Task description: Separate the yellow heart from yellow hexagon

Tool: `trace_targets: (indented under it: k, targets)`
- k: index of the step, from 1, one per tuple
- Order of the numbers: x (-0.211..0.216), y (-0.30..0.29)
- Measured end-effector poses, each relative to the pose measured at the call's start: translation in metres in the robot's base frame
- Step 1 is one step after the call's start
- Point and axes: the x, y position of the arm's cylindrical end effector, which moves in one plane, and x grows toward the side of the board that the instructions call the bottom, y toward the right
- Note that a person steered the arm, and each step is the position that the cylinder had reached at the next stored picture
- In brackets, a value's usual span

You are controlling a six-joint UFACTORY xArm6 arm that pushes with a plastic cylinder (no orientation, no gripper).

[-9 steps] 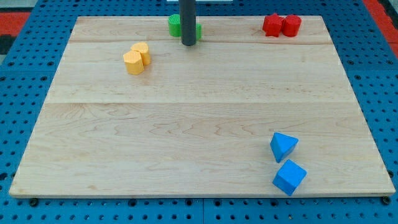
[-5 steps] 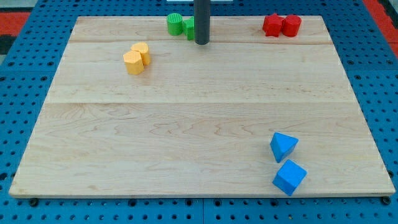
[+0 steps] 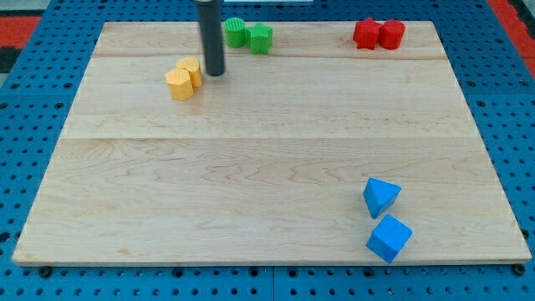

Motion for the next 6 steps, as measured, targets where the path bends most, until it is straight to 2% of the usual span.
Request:
trace_targets:
  k: [2, 3, 4, 5, 6]
  targets:
    - [0.017, -0.082]
    - [-0.005, -0.086]
    - [-0.028, -0.124]
    - [-0.029, -0.151]
    - [-0.039, -0.154]
